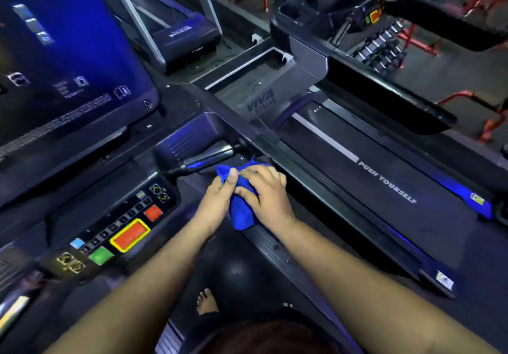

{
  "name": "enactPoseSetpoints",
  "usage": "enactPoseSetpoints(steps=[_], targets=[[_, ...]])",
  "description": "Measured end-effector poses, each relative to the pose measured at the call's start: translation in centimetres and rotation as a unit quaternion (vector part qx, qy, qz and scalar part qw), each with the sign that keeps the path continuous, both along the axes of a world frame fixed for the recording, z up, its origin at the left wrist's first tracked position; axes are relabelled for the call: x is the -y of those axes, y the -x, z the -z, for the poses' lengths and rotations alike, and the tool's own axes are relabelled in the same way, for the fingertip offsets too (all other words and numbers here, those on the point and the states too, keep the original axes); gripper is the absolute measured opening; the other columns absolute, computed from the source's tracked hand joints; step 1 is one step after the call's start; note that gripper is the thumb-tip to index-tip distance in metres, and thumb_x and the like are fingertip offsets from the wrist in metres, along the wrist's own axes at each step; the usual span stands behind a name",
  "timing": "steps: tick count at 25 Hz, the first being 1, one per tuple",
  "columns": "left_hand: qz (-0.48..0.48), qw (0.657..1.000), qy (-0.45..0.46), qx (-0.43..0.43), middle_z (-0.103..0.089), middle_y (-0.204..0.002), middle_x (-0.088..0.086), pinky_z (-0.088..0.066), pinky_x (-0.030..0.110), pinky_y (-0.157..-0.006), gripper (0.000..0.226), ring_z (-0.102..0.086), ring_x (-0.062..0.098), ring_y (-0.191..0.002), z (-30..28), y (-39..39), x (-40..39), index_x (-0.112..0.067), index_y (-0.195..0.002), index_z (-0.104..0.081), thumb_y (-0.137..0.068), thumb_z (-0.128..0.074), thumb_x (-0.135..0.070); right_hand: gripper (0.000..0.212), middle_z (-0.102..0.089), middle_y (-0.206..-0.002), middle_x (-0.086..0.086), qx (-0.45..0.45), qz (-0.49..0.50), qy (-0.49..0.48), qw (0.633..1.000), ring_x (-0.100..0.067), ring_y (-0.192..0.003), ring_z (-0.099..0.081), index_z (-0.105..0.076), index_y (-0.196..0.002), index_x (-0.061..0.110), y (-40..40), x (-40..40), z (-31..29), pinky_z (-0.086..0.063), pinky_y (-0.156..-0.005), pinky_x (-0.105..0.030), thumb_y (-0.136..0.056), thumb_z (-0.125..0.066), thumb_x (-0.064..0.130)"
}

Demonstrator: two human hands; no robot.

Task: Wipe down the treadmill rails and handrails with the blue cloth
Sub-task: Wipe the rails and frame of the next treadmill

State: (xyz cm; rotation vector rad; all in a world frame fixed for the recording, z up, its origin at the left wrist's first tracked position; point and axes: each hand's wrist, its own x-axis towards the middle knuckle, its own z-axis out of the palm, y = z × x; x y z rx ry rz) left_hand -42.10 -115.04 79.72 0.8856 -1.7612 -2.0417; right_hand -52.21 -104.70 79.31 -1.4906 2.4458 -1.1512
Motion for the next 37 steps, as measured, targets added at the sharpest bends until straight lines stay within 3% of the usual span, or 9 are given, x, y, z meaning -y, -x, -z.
enactPoseSetpoints(steps=[4, 7, 10, 14, 18, 22, 26, 31, 37], targets=[[-0.046, 0.989, -0.138, -0.040, -0.072, -0.110, 0.013, -0.054, 0.034, -0.082, 0.025, -0.068, 0.022, -0.097, -0.6, 3.9, -9.5, -0.004, -0.120, -0.063, -0.098, -0.058, -0.016, 0.064, -0.049, -0.141, -0.003, 0.099, -0.019, 0.019, 0.995, -0.017, -0.130, -0.045, -0.060, -0.132, 0.022, 4.9, -11.4, 0.4, -0.035, -0.109, -0.039, -0.078, -0.069, 0.056], [-0.005, 0.978, -0.203, -0.042, -0.072, -0.116, 0.011, -0.057, 0.035, -0.088, 0.028, -0.068, 0.023, -0.104, -0.5, 6.2, -14.9, -0.010, -0.123, -0.063, -0.096, -0.056, -0.006, 0.075, -0.036, -0.152, 0.001, 0.225, 0.111, 0.024, 0.968, -0.014, -0.143, -0.033, -0.037, -0.149, 0.022, 7.3, -18.8, 0.1, -0.024, -0.114, -0.018, -0.085, -0.066, 0.050], [0.043, 0.973, -0.220, -0.046, -0.072, -0.118, 0.008, -0.055, 0.036, -0.092, 0.027, -0.068, 0.021, -0.107, -0.9, 8.9, -20.2, -0.013, -0.123, -0.063, -0.098, -0.055, -0.008, 0.060, -0.053, -0.131, 0.016, 0.346, 0.149, 0.023, 0.926, -0.008, -0.126, -0.051, -0.044, -0.138, 0.025, 9.3, -24.1, -1.2, -0.038, -0.100, -0.009, -0.087, -0.074, 0.030], [0.032, 0.999, -0.004, 0.043, -0.072, -0.101, 0.003, -0.056, 0.035, -0.075, 0.023, -0.068, 0.019, -0.086, 1.6, 11.7, -22.6, -0.018, -0.116, -0.060, -0.094, -0.064, -0.021, 0.065, -0.053, -0.136, 0.004, 0.162, 0.238, -0.087, 0.954, -0.022, -0.122, -0.053, -0.039, -0.140, 0.029, 12.9, -26.8, -2.8, -0.045, -0.100, -0.040, -0.086, -0.070, 0.047], [0.094, 0.941, 0.252, 0.206, -0.068, -0.096, -0.011, -0.053, 0.038, -0.085, 0.040, -0.066, 0.017, -0.093, 3.5, 12.3, -22.1, -0.029, -0.120, -0.055, -0.084, -0.066, -0.043, 0.089, -0.007, -0.165, -0.009, -0.106, 0.131, -0.347, 0.923, -0.036, -0.150, -0.014, -0.007, -0.156, 0.033, 11.9, -26.7, 0.9, -0.020, -0.111, -0.067, -0.085, -0.037, 0.077], [0.094, 0.887, 0.405, 0.199, -0.064, -0.114, -0.005, -0.050, 0.038, -0.090, 0.041, -0.060, 0.019, -0.108, 4.6, 11.1, -19.4, -0.026, -0.123, -0.056, -0.088, -0.063, -0.046, 0.082, -0.024, -0.161, -0.008, -0.171, 0.039, -0.380, 0.908, -0.036, -0.130, -0.047, -0.003, -0.156, 0.034, 11.5, -26.0, 4.4, -0.049, -0.091, -0.052, -0.089, -0.028, 0.074], [0.071, 0.819, 0.518, 0.238, -0.047, -0.144, 0.003, -0.042, 0.047, -0.102, 0.052, -0.046, 0.026, -0.133, 5.5, 10.3, -13.5, -0.020, -0.140, -0.048, -0.094, -0.057, -0.041, 0.082, -0.039, -0.149, -0.015, -0.228, 0.039, -0.379, 0.896, -0.035, -0.108, -0.055, -0.005, -0.157, 0.023, 12.1, -19.3, 4.9, -0.049, -0.081, -0.048, -0.095, -0.038, 0.064], [0.196, 0.747, 0.577, 0.265, -0.020, -0.165, 0.002, -0.016, 0.062, -0.118, 0.066, -0.013, 0.019, -0.153, 6.2, 10.3, -8.5, -0.019, -0.156, -0.025, -0.099, -0.047, -0.044, 0.074, -0.041, -0.148, -0.009, -0.202, 0.008, -0.373, 0.906, -0.033, -0.105, -0.058, -0.010, -0.154, 0.039, 12.9, -22.8, 4.1, -0.053, -0.077, -0.047, -0.091, -0.037, 0.067], [0.180, 0.737, 0.603, 0.247, -0.020, -0.165, 0.000, -0.008, 0.065, -0.117, 0.066, -0.015, 0.016, -0.153, 6.6, 9.8, -3.6, -0.018, -0.156, -0.024, -0.099, -0.049, -0.040, 0.072, -0.039, -0.149, -0.013, -0.212, 0.016, -0.367, 0.906, -0.035, -0.107, -0.055, -0.004, -0.155, 0.038, 13.0, -10.2, 5.1, -0.052, -0.077, -0.049, -0.095, -0.037, 0.062]])
